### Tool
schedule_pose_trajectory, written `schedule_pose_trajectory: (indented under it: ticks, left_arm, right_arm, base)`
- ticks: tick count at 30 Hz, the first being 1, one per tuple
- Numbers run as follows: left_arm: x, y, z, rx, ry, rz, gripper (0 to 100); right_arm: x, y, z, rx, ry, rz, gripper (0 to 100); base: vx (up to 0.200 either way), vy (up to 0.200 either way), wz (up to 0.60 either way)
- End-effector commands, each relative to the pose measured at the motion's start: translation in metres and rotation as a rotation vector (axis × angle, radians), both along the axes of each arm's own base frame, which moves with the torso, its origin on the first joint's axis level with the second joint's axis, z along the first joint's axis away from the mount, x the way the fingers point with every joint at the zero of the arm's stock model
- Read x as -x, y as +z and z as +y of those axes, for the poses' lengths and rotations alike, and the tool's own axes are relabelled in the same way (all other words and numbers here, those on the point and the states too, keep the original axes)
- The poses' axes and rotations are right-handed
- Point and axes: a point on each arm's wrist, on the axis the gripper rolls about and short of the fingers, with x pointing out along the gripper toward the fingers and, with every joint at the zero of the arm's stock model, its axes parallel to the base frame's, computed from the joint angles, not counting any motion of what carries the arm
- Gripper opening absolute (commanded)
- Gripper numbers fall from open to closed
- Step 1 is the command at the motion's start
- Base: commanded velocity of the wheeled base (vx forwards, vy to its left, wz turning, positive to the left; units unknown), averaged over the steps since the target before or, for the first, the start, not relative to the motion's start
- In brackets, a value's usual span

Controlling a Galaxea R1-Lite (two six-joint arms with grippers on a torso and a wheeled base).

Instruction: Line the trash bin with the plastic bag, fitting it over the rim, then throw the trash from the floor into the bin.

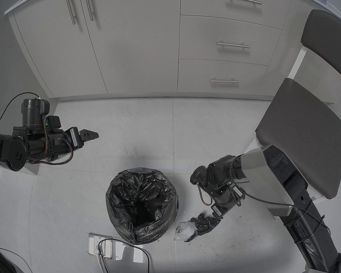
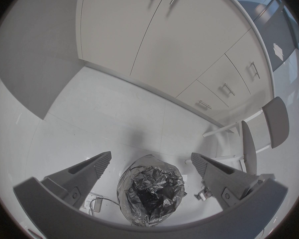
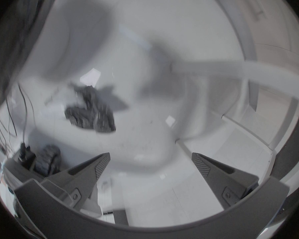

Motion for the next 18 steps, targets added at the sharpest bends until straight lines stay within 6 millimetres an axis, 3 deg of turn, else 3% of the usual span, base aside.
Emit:
schedule_pose_trajectory:
  ticks: [1,3,5,10,18]
  left_arm:
    - [-0.009,-0.009,-0.001,0.024,0.012,-0.001,100]
    - [-0.011,-0.011,-0.001,0.026,0.01,-0.008,100]
    - [-0.012,-0.015,-0.001,0.022,0.011,0.0,100]
    - [-0.019,-0.019,0.006,0.046,0.037,-0.004,100]
    - [-0.036,-0.006,0.026,0.32,0.149,0.0,100]
  right_arm:
    - [0.027,-0.09,-0.015,0.156,-0.005,0.268,100]
    - [0.037,-0.115,-0.023,0.203,0.006,0.361,100]
    - [0.042,-0.126,-0.026,0.223,0.01,0.402,100]
    - [0.037,-0.132,-0.023,0.132,-0.037,0.34,100]
    - [0.021,-0.127,-0.016,-0.095,-0.093,0.27,100]
  base:
    - [0.0,0.0,0.0]
    - [0.0,0.0,0.0]
    - [0.0,0.0,0.0]
    - [0.0,0.0,0.0]
    - [0.0,0.0,0.0]
